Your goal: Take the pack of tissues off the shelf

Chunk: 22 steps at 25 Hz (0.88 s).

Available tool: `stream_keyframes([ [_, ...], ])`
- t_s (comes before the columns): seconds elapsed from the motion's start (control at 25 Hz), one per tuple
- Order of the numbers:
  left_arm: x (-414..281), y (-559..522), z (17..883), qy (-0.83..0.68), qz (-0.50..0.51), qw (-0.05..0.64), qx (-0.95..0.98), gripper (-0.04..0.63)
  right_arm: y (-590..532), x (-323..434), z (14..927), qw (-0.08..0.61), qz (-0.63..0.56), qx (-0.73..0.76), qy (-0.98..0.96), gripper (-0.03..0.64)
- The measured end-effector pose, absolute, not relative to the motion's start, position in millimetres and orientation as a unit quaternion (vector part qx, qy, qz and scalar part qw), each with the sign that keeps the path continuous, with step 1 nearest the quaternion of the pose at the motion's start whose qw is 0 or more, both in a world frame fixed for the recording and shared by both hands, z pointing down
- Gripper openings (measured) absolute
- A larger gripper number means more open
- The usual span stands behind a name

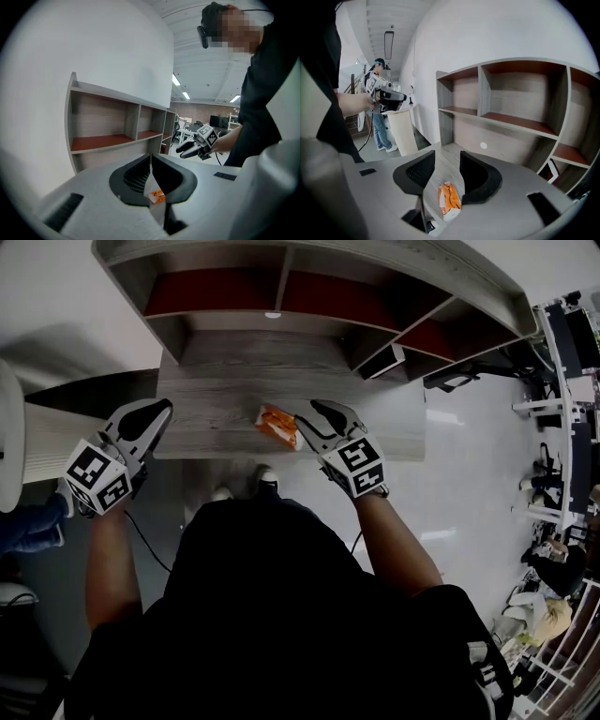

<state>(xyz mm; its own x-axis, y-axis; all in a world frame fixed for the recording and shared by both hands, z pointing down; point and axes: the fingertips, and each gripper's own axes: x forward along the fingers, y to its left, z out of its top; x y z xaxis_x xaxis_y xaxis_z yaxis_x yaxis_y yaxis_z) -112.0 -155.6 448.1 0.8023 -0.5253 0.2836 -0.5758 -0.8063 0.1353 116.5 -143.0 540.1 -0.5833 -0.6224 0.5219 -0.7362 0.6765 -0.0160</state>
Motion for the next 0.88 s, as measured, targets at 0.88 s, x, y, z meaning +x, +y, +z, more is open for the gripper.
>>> stream_keyframes([
  [0.88, -102.4, -162.5, 434.4, -0.255, 0.106, 0.094, 0.957, 0.031, -147.5, 165.7, 466.7, 0.220, 0.033, 0.507, -0.833, 0.024],
])
